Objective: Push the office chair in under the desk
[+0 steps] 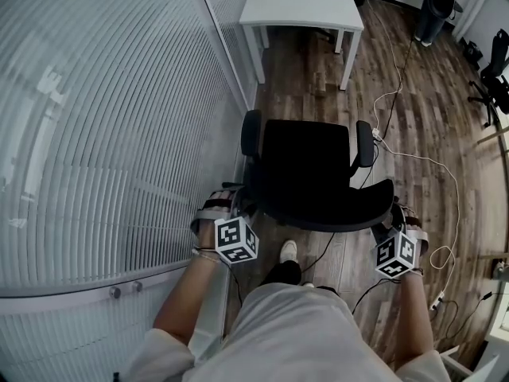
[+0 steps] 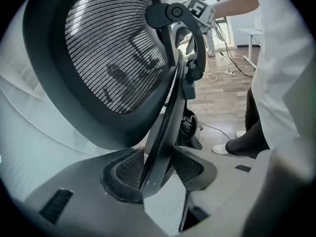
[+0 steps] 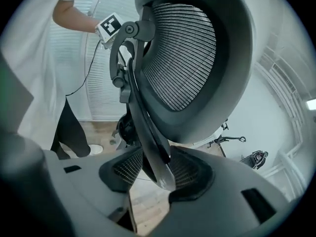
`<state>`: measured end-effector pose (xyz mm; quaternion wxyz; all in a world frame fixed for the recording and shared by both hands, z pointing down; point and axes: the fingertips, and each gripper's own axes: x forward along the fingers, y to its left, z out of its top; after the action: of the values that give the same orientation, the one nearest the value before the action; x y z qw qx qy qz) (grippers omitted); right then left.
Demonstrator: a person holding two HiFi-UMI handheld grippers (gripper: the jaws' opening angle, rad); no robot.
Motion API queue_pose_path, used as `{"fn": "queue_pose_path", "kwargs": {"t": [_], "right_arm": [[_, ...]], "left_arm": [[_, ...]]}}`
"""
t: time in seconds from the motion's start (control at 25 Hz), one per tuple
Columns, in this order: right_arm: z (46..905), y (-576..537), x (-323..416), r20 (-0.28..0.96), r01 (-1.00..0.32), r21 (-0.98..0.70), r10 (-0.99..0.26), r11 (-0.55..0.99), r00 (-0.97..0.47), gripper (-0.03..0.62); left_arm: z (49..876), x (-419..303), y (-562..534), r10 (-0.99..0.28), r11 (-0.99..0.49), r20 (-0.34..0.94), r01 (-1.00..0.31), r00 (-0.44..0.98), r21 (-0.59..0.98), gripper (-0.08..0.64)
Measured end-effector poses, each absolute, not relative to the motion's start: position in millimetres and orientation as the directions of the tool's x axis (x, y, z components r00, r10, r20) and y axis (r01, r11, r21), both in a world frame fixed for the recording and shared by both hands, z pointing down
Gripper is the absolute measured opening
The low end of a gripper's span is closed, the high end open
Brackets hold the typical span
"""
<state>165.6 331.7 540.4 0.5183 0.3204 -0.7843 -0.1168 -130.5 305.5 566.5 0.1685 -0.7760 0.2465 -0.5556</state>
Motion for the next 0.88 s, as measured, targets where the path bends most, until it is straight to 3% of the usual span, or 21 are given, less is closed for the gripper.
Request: {"fn": "queue_pose_path", "kwargs": {"t": [0.08, 0.88], "right_arm": [[539.9, 327.7, 165.8, 0.743, -0.369, 0.517, -0.619, 0.772, -0.254, 0.149], [541.2, 281.4, 162.5, 0.755, -0.388, 0.514, -0.618, 0.765, -0.22, 0.143]], "left_arm": [[566.6, -129.8, 303.6, -0.557, -0.831, 0.787, -0.184, 0.265, -0.526, 0.193], [565.8, -131.4, 255.0, -0.55, -0.835, 0.796, -0.169, 0.253, -0.523, 0.184]]}}
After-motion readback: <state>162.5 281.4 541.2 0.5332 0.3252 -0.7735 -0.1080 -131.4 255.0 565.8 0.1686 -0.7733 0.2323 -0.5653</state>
